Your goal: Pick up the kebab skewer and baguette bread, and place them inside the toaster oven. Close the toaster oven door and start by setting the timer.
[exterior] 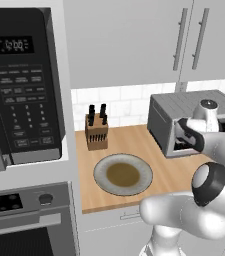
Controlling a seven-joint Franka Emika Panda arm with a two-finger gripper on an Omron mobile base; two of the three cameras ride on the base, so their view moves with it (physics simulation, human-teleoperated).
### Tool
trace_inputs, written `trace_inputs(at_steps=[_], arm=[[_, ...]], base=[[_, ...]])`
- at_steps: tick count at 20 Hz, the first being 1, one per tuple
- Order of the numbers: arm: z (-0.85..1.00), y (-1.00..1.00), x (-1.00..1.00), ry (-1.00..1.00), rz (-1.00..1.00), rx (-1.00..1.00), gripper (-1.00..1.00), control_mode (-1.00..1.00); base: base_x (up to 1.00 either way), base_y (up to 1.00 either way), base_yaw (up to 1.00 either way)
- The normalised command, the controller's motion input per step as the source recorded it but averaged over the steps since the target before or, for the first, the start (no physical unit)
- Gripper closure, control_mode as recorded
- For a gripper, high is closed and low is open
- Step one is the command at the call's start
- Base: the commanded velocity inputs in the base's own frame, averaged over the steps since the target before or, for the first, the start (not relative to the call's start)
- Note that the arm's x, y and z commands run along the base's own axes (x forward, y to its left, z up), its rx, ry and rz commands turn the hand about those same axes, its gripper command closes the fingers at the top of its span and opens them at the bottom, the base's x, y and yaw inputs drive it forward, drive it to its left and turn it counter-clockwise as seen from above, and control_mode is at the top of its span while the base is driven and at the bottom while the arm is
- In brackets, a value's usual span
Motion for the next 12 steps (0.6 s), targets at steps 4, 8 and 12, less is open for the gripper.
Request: trace_inputs(at_steps=[4,8,12], arm=[[0.00,0.00,0.00,0.10,0.00,-0.16,-1.00,-1.00],[0.12,-0.03,-0.06,0.09,0.00,-0.12,-1.00,-1.00],[0.13,-0.24,-0.49,0.05,0.00,-0.02,-1.00,-1.00]], base=[[0.00,0.00,0.00],[0.00,0.00,0.00],[0.00,0.00,0.00]])
